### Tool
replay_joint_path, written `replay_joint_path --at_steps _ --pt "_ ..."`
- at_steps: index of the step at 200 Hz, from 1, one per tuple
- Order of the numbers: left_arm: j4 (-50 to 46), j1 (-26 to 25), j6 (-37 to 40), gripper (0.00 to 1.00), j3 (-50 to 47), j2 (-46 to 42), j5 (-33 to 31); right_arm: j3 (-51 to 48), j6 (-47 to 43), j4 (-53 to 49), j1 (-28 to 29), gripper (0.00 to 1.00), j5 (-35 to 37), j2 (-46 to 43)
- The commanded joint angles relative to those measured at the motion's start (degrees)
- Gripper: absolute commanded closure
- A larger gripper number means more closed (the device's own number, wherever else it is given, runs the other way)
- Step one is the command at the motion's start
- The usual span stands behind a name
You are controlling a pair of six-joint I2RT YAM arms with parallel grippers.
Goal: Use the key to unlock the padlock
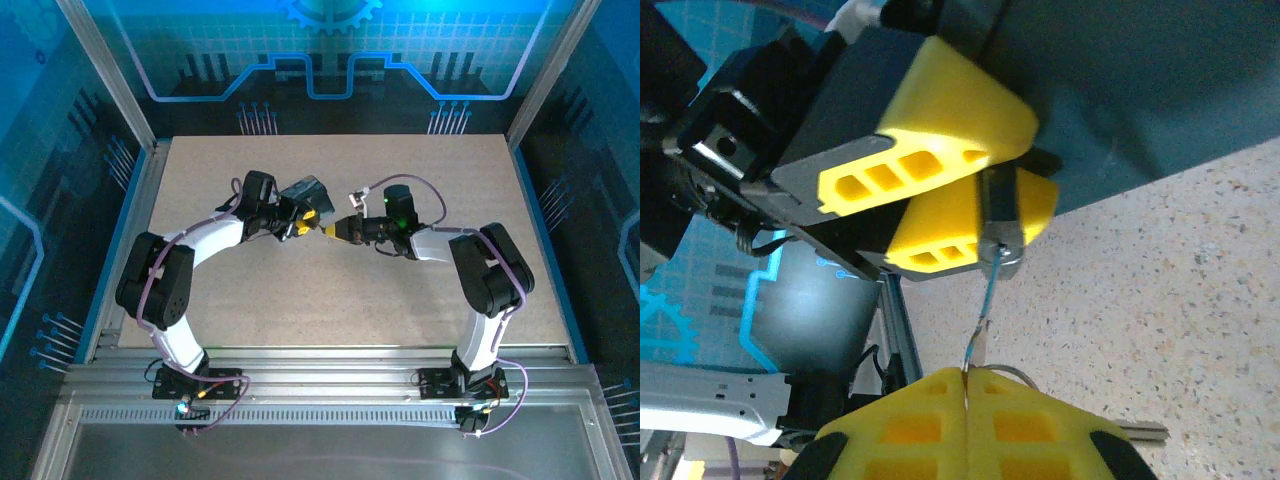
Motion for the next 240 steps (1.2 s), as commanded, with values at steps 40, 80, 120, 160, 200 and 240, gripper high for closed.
replay_joint_path --at_steps 40,80,120,160,200,240 --pt "-1.34 0.06 -0.22 1.0 -0.44 -1.88 1.78 1.2 -1.37 0.52 1.33 1.0 0.19 0.34" --pt "-1.98 0.07 0.21 1.0 -0.54 -2.23 1.55 0.23 0.39 2.34 0.24 1.0 0.2 0.86" --pt "-0.69 0.13 0.23 1.0 -0.55 -1.7 2.19 0.46 0.13 2.17 0.19 1.0 0.03 1.39" --pt "-5.05 0.18 4.87 1.0 1.46 -2.32 2.61 1.61 -0.58 1.47 -0.16 1.0 -0.41 2.89" --pt "-4.9 0.2 5.43 1.0 1.22 -1.84 3.53 1.8 -0.47 1.94 -0.44 1.0 -0.59 3.03" --pt "-4.89 0.24 4.87 1.0 1.49 -1.36 3.41 1.96 -0.64 2.12 -0.16 1.0 -0.42 3.05"
